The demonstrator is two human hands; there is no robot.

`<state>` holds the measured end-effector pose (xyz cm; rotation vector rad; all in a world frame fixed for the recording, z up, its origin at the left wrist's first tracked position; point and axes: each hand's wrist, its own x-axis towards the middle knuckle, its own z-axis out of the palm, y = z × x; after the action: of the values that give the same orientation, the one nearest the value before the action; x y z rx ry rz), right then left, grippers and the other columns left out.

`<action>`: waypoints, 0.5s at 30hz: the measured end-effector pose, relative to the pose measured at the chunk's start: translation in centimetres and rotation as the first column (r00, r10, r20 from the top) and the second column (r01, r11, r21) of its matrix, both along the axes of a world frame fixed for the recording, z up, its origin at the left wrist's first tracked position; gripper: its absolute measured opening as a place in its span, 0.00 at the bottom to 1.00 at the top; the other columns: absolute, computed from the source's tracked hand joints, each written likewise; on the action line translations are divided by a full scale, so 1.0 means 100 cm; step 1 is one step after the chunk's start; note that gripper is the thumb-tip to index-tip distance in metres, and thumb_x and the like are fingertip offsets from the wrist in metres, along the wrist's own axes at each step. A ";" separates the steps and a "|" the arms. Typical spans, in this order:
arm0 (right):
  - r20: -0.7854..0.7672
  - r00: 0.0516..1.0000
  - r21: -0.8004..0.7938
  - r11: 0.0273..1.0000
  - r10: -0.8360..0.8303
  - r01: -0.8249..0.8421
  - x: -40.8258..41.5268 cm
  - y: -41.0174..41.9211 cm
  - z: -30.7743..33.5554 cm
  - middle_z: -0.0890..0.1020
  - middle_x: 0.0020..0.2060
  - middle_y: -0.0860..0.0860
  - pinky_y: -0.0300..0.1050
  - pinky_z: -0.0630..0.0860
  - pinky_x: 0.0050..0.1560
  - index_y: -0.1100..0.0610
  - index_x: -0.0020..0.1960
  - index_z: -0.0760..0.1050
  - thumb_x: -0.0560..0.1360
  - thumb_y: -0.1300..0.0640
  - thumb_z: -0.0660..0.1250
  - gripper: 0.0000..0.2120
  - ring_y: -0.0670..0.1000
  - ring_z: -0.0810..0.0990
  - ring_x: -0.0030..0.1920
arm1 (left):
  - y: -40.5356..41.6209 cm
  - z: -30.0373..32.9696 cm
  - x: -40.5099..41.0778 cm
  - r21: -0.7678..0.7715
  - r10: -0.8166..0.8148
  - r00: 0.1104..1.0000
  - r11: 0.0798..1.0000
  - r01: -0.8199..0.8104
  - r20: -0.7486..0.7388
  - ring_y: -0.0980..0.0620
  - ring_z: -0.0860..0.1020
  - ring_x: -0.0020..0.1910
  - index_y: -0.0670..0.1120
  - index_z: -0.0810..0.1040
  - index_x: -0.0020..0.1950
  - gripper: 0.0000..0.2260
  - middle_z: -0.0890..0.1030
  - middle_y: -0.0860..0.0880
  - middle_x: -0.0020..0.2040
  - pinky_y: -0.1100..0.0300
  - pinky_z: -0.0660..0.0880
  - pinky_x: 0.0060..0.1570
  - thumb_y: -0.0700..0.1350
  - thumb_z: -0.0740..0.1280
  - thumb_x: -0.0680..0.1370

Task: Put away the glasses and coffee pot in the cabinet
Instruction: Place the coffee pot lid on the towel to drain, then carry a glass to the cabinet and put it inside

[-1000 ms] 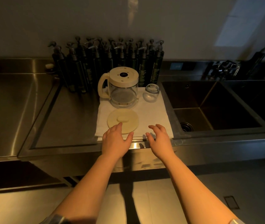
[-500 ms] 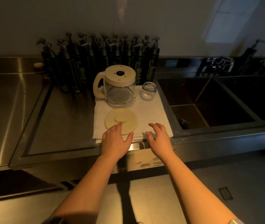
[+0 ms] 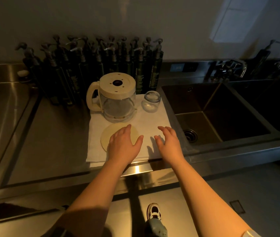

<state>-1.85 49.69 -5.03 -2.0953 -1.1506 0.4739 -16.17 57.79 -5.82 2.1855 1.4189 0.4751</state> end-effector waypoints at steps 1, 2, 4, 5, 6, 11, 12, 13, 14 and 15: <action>-0.004 1.000 0.002 1.000 0.008 -0.008 0.007 0.006 -0.002 0.62 0.73 0.53 0.44 0.64 0.67 0.51 0.72 0.66 0.80 0.53 0.60 0.20 0.53 0.64 0.71 | 0.005 0.000 0.007 0.002 0.000 1.000 1.000 0.000 -0.003 0.47 0.64 0.73 0.50 0.59 0.77 0.31 0.65 0.49 0.75 0.50 0.60 0.72 0.63 0.57 0.78; -0.005 1.000 0.005 1.000 0.018 -0.018 0.015 0.012 -0.004 0.63 0.73 0.53 0.44 0.64 0.67 0.51 0.72 0.66 0.80 0.53 0.61 0.20 0.53 0.64 0.71 | 0.010 0.001 0.014 0.003 0.000 1.000 1.000 0.000 -0.006 0.47 0.63 0.73 0.50 0.59 0.77 0.31 0.65 0.49 0.75 0.50 0.60 0.72 0.63 0.57 0.78; -0.014 0.999 0.010 0.999 0.033 -0.033 0.033 0.025 -0.007 0.63 0.72 0.54 0.45 0.64 0.67 0.52 0.72 0.66 0.80 0.53 0.61 0.20 0.54 0.64 0.71 | 0.019 0.002 0.032 0.010 0.008 1.000 1.000 -0.008 0.003 0.47 0.64 0.72 0.49 0.60 0.77 0.31 0.66 0.48 0.74 0.50 0.61 0.72 0.63 0.58 0.78; -0.020 0.999 0.009 0.999 0.039 -0.039 0.043 0.032 -0.009 0.63 0.72 0.54 0.46 0.64 0.67 0.52 0.72 0.66 0.80 0.53 0.61 0.20 0.54 0.65 0.71 | 0.024 0.002 0.042 0.012 0.017 1.000 1.000 -0.017 0.019 0.47 0.65 0.72 0.49 0.61 0.76 0.30 0.67 0.48 0.74 0.50 0.62 0.71 0.62 0.59 0.78; -0.027 0.999 0.008 0.999 0.045 -0.044 0.053 0.039 -0.010 0.64 0.72 0.54 0.48 0.65 0.68 0.52 0.72 0.66 0.80 0.53 0.61 0.20 0.54 0.65 0.71 | 0.028 0.003 0.053 0.012 0.029 0.999 0.999 -0.029 0.034 0.47 0.66 0.71 0.49 0.61 0.76 0.30 0.68 0.48 0.73 0.50 0.63 0.71 0.62 0.59 0.78; -0.042 0.995 -0.015 0.996 0.092 -0.092 0.109 0.074 -0.013 0.65 0.71 0.55 0.49 0.66 0.67 0.52 0.72 0.66 0.80 0.52 0.61 0.21 0.55 0.67 0.70 | 0.054 0.006 0.107 0.002 0.077 0.997 0.997 -0.077 0.009 0.47 0.63 0.74 0.48 0.58 0.77 0.32 0.64 0.47 0.76 0.52 0.59 0.72 0.61 0.60 0.78; -0.035 0.994 -0.025 0.994 0.108 -0.109 0.119 0.081 -0.013 0.65 0.71 0.55 0.48 0.66 0.67 0.52 0.72 0.66 0.80 0.51 0.61 0.21 0.55 0.67 0.69 | 0.060 0.006 0.115 0.005 0.081 0.997 0.997 -0.081 0.006 0.47 0.63 0.74 0.49 0.57 0.78 0.32 0.64 0.47 0.76 0.52 0.60 0.72 0.61 0.61 0.78; -0.039 0.992 -0.038 0.992 0.118 -0.120 0.128 0.088 -0.013 0.65 0.71 0.54 0.48 0.65 0.67 0.51 0.73 0.65 0.80 0.51 0.61 0.21 0.55 0.67 0.70 | 0.065 0.006 0.123 0.011 0.086 0.996 0.996 -0.086 0.016 0.47 0.63 0.74 0.49 0.57 0.78 0.33 0.64 0.47 0.76 0.52 0.60 0.72 0.61 0.61 0.78; -0.050 0.991 -0.051 0.991 0.124 -0.127 0.136 0.094 -0.012 0.64 0.72 0.54 0.49 0.65 0.68 0.50 0.73 0.64 0.80 0.51 0.61 0.22 0.55 0.66 0.70 | 0.069 0.005 0.129 0.019 0.089 0.996 0.996 -0.090 0.031 0.48 0.64 0.73 0.50 0.57 0.78 0.33 0.64 0.47 0.76 0.52 0.60 0.71 0.61 0.62 0.77; -0.063 0.990 -0.054 0.990 0.127 -0.131 0.143 0.100 -0.012 0.63 0.73 0.53 0.50 0.65 0.68 0.50 0.73 0.64 0.80 0.50 0.60 0.22 0.55 0.65 0.71 | 0.072 0.004 0.134 0.025 0.090 0.995 0.996 -0.091 0.044 0.48 0.64 0.73 0.50 0.57 0.78 0.33 0.65 0.48 0.75 0.53 0.60 0.71 0.60 0.63 0.77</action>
<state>12.42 59.72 -6.28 -2.0495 -1.2567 0.6331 -2.80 64.95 -5.43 2.1262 1.5017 0.5729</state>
